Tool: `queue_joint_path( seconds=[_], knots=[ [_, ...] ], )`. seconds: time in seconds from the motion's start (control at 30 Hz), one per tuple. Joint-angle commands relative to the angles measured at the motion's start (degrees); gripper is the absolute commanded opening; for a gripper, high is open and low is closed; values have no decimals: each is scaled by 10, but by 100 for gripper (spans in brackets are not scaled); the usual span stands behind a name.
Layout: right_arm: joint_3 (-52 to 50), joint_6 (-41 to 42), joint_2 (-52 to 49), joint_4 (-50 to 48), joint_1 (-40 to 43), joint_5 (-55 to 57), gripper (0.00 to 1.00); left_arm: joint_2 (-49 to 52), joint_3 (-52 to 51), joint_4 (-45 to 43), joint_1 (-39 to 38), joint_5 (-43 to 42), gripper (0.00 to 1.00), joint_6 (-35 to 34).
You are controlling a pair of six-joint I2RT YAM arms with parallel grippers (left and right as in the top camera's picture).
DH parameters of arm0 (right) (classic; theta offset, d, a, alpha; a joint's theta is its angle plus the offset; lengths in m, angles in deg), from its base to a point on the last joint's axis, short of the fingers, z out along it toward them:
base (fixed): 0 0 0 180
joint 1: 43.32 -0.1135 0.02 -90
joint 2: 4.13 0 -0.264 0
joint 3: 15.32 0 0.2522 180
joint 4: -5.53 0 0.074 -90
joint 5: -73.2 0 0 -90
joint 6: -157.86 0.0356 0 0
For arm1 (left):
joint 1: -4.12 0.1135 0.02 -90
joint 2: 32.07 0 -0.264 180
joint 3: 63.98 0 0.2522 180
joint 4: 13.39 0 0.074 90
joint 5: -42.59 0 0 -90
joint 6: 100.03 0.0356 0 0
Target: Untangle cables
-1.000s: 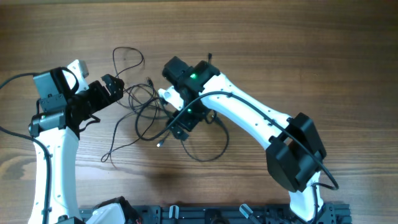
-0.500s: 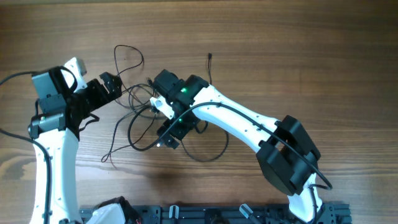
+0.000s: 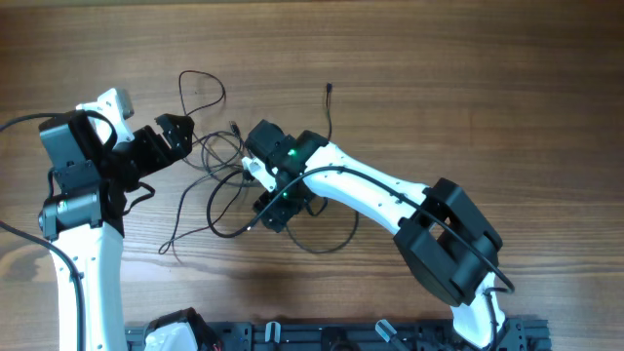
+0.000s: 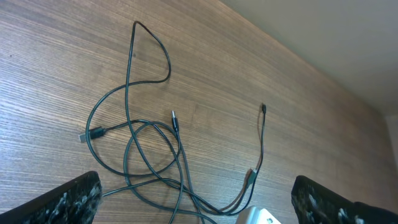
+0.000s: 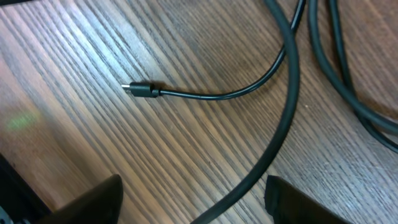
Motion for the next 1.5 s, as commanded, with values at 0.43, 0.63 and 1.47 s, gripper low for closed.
queue_joint_path(
  seconds=[0.43,0.63,1.47],
  knots=[
    [95,24,16,65,18,-17,4,-7,1,12,2,-10,100,2],
    [310,24,98,173,41,43,4,-7,1,23,2,-9,100,2],
    [460,4,304,180,106,3,4,10,0,28,-195,-200,91,233]
  ],
)
